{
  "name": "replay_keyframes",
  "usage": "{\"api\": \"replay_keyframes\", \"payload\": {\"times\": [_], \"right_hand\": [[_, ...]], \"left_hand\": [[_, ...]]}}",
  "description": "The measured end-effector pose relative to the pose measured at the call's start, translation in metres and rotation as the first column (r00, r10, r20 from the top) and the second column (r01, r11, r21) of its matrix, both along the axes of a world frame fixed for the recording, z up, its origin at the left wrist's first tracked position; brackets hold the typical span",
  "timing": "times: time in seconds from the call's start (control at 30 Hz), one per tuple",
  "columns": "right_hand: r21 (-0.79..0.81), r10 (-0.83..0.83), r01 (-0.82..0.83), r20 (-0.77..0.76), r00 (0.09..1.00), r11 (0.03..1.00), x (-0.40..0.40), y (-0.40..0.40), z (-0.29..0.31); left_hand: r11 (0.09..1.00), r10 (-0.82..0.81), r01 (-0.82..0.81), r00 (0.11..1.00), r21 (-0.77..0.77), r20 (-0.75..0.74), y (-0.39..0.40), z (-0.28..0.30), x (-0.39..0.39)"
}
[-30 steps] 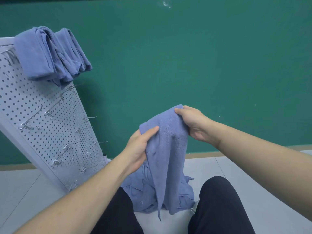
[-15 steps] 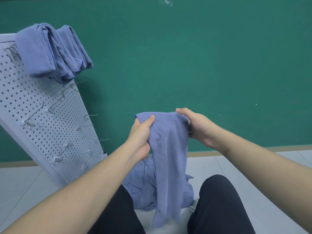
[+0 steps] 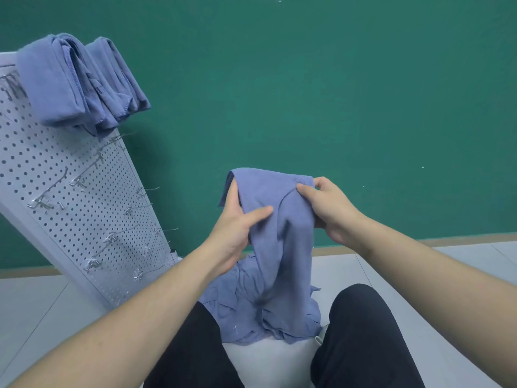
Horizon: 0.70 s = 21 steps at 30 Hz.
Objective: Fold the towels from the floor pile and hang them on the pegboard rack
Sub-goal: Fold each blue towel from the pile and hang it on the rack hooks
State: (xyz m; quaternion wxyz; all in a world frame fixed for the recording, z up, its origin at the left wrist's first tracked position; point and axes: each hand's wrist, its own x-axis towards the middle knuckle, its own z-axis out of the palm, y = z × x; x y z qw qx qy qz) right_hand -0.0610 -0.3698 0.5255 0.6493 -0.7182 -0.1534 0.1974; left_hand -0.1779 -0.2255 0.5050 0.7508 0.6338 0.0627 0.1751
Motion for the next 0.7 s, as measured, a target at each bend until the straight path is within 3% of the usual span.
{"api": "replay_keyframes", "payload": {"times": [0.1,0.23,0.37,0.57,0.7], "right_hand": [[-0.006,0.012,-0.012,-0.054,0.998,1.0,0.006,-0.001,-0.001],[-0.037,-0.051,0.05,-0.034,0.998,0.998,0.008,-0.007,-0.007],[0.039,-0.067,0.071,-0.089,0.994,0.997,-0.001,-0.013,-0.004],[0.119,0.211,-0.206,-0.027,0.977,0.971,-0.017,-0.017,-0.009],[0.075,0.261,-0.264,0.038,0.964,0.962,-0.02,-0.017,-0.016]], "left_hand": [[0.996,-0.03,0.032,0.999,0.084,-0.028,-0.005,-0.007,0.002],[0.999,-0.004,0.008,0.997,0.042,-0.079,-0.01,-0.009,0.007],[0.994,0.088,-0.094,0.992,-0.064,-0.086,-0.011,-0.006,0.013],[0.918,0.188,-0.222,0.973,-0.329,-0.132,-0.01,0.009,0.013],[0.92,0.229,-0.258,0.965,-0.294,-0.131,-0.007,0.014,0.006]]}}
